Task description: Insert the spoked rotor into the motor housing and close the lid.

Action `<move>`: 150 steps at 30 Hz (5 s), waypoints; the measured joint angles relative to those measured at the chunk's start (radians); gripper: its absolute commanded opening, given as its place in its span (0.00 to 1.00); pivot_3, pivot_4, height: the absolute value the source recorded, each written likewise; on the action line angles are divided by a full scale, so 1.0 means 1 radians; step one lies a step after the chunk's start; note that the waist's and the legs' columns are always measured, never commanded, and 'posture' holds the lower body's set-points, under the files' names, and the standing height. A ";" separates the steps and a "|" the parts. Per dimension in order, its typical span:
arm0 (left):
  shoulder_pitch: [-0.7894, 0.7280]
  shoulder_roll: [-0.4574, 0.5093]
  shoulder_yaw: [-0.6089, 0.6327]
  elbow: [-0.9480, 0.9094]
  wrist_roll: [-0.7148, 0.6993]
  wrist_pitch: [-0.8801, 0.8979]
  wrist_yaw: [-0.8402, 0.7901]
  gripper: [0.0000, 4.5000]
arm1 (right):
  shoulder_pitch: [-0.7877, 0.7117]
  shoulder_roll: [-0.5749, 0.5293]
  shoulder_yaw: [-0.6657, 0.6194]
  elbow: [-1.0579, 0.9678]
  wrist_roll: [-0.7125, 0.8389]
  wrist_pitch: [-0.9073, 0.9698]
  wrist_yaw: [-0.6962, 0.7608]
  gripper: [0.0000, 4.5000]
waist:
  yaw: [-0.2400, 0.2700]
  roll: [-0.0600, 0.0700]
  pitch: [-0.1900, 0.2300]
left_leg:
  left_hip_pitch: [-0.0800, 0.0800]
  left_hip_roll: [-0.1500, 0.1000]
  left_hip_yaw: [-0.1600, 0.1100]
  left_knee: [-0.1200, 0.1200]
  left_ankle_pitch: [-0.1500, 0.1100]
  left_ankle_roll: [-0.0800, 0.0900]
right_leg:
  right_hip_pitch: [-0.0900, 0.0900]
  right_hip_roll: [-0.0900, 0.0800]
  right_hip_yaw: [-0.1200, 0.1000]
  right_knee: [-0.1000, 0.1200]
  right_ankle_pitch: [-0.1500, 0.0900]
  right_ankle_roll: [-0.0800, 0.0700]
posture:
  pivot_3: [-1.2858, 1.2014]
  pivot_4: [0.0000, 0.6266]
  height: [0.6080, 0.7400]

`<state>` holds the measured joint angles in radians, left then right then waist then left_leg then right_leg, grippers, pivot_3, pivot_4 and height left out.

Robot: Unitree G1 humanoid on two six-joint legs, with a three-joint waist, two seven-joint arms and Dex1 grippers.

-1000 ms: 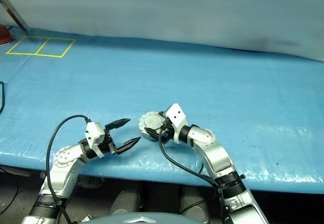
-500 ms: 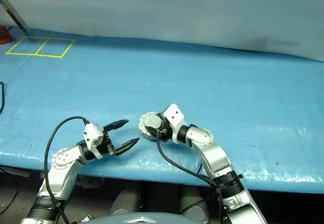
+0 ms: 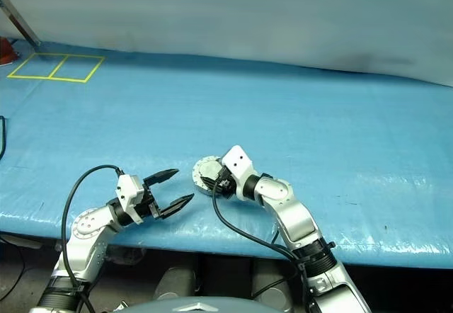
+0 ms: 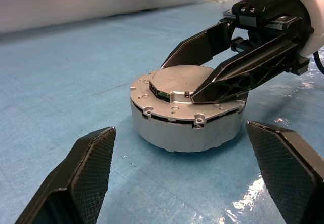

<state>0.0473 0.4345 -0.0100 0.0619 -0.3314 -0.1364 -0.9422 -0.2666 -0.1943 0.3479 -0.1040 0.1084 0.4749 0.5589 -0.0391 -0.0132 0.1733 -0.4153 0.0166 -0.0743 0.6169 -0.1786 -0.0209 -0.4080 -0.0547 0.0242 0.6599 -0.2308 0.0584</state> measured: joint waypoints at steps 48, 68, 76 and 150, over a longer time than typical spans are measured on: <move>-0.119 -0.051 -0.045 0.016 0.039 0.194 0.078 0.01 | 0.014 -0.012 0.021 -0.028 -0.018 0.031 -0.056 0.67 | 0.004 -0.001 -0.010 | 0.000 -0.002 0.001 -0.002 -0.004 -0.006 | 0.000 -0.007 -0.004 -0.005 0.000 0.000 | 0.52 0.24 1.00; -0.113 -0.060 -0.053 0.014 0.045 0.150 0.090 0.00 | 0.092 0.058 -0.403 -0.143 0.445 0.326 -0.103 0.99 | 0.019 0.001 -0.009 | -0.015 -0.002 -0.002 -0.005 -0.003 0.000 | -0.002 -0.005 -0.007 -0.016 0.003 0.004 | 0.52 0.24 1.00; -0.112 -0.060 -0.053 0.014 0.046 0.145 0.091 0.00 | 0.138 0.090 -0.494 -0.105 0.615 0.550 -0.159 0.99 | 0.017 0.002 -0.008 | -0.015 -0.002 -0.001 -0.005 -0.003 0.000 | -0.002 -0.005 -0.007 -0.016 0.002 0.004 | 0.52 0.24 1.00; -0.116 -0.337 0.219 -0.123 -0.773 0.788 0.266 0.99 | 0.063 0.252 -0.536 -0.067 1.200 0.602 -0.430 0.26 | -0.001 0.009 -0.011 | -0.016 -0.001 -0.003 -0.001 -0.002 0.001 | 0.000 0.000 -0.005 -0.014 0.004 0.005 | 0.52 0.24 1.00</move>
<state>-0.0685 0.0977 0.2090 -0.0609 -1.1040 0.6518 -0.6765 -0.2040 0.0581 -0.1881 -0.1706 1.3085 1.0773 0.1290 -0.0401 -0.0044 0.1627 -0.4310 0.0159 -0.0768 0.6160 -0.1806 -0.0194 -0.4085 -0.0545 0.0192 0.6455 -0.2268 0.0639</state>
